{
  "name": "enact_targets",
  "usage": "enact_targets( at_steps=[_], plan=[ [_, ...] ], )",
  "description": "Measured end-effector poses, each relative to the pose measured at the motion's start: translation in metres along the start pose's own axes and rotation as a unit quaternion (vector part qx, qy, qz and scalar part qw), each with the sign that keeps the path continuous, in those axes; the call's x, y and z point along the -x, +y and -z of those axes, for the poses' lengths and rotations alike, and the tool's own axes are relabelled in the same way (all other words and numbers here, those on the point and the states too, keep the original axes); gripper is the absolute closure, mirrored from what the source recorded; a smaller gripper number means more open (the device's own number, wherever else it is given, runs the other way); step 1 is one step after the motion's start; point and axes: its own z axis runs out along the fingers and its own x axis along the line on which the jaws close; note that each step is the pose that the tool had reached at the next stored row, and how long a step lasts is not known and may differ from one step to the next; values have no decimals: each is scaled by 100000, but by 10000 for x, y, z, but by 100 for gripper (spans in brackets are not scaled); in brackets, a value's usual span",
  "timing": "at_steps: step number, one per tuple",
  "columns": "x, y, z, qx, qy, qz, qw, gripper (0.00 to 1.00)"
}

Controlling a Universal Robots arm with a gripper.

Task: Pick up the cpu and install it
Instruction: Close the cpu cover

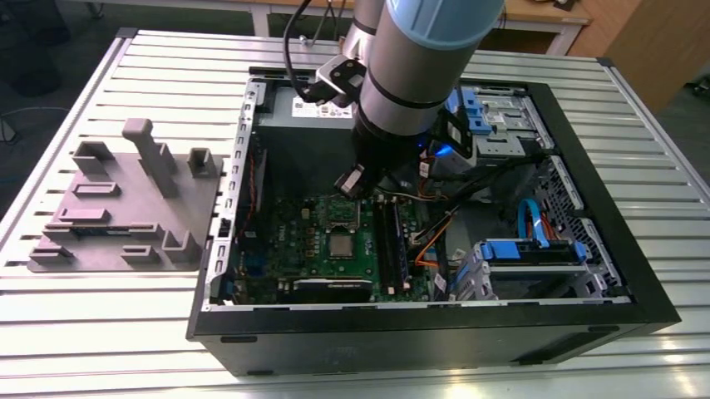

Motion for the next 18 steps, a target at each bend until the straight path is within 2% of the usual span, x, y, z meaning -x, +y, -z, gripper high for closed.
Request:
enact_targets(
  at_steps=[18],
  plan=[
    [-139, -106, 30, -5, 76, 251, 100000, 90]
  ],
)
